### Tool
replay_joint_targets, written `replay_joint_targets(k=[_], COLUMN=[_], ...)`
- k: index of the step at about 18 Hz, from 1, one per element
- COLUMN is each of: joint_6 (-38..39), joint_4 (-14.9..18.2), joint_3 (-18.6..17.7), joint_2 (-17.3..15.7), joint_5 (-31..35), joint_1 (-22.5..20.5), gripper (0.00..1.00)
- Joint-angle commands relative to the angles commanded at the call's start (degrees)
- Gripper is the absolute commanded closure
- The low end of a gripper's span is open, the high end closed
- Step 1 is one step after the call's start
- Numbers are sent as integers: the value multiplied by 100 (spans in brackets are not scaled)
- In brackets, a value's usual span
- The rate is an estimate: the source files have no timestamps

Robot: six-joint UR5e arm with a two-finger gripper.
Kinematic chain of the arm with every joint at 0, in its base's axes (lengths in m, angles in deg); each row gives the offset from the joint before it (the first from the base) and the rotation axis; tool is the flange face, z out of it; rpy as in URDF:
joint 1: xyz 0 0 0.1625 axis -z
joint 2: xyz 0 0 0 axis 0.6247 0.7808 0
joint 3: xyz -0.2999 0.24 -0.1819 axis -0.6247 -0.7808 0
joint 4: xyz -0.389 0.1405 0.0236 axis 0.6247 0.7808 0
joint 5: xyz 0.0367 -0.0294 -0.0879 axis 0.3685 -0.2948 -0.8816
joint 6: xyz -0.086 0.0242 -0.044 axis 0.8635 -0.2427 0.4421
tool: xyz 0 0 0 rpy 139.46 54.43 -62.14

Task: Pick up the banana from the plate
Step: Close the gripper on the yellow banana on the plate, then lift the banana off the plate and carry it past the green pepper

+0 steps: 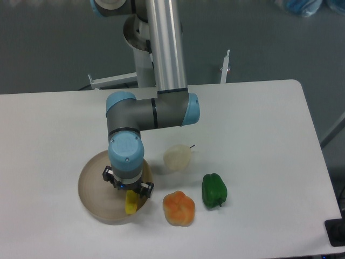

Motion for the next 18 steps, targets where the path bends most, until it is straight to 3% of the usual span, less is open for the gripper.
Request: replay_joint_targets(k=[1,2,3,9,14,18], joint_6=[0,0,-9,-17,-184,-570], joint_4=[0,0,0,18,35,70], joint_3=[9,35,44,97,456,685], joint_2=[-17,-26,-44,-307,-510,-633], joint_5=[-9,-26,-79,-509,-501,-510], joint_1=[0,-9,-9,-184,-483,-1088], gripper=[70,90,100,100,100,100])
